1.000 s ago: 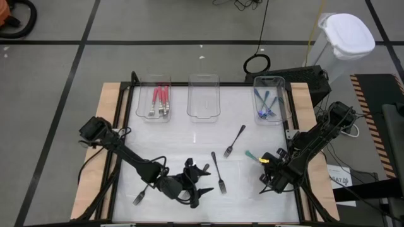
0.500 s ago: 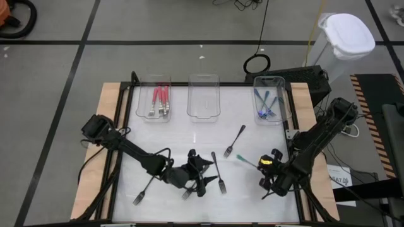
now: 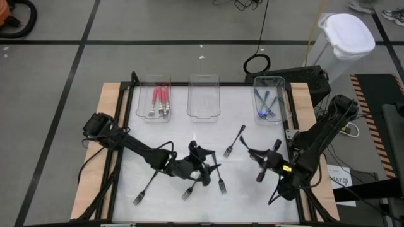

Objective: Sort silverware by color (type)
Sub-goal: Put the blue fork into the right transparent bin

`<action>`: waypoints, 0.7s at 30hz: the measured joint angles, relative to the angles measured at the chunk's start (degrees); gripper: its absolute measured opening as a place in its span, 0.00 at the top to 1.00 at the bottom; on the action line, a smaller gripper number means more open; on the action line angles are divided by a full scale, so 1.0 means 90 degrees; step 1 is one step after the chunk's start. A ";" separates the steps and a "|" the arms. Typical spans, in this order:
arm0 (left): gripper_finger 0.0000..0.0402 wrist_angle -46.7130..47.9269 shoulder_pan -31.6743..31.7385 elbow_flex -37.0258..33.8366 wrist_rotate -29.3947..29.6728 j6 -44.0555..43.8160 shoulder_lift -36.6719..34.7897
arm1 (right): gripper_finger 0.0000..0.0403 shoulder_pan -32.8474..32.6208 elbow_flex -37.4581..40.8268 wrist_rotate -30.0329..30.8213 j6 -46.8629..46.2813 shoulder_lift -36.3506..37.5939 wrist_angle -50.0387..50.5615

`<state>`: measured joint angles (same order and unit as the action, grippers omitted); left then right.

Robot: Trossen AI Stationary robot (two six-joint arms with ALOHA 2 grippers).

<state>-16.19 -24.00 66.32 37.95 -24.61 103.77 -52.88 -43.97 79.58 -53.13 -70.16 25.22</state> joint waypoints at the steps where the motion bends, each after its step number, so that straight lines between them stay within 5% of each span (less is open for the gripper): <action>1: 0.29 0.0000 0.0025 0.0000 0.0053 0.0005 0.0000 | 0.97 0.0019 0.0000 0.0267 0.0239 -0.0030 -0.0208; 10: 0.29 -0.0019 0.0261 0.0000 0.0512 0.0287 0.0000 | 0.97 0.0243 -0.0002 0.1156 0.1234 -0.0096 -0.0917; 21: 0.29 -0.0046 0.0635 0.0000 0.0524 0.0517 0.0000 | 0.97 0.1095 -0.0286 0.0346 0.2949 -0.0089 -0.1622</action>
<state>-16.60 -18.29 66.32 42.67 -19.95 103.77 -43.02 -46.54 82.69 -26.59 -70.97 10.63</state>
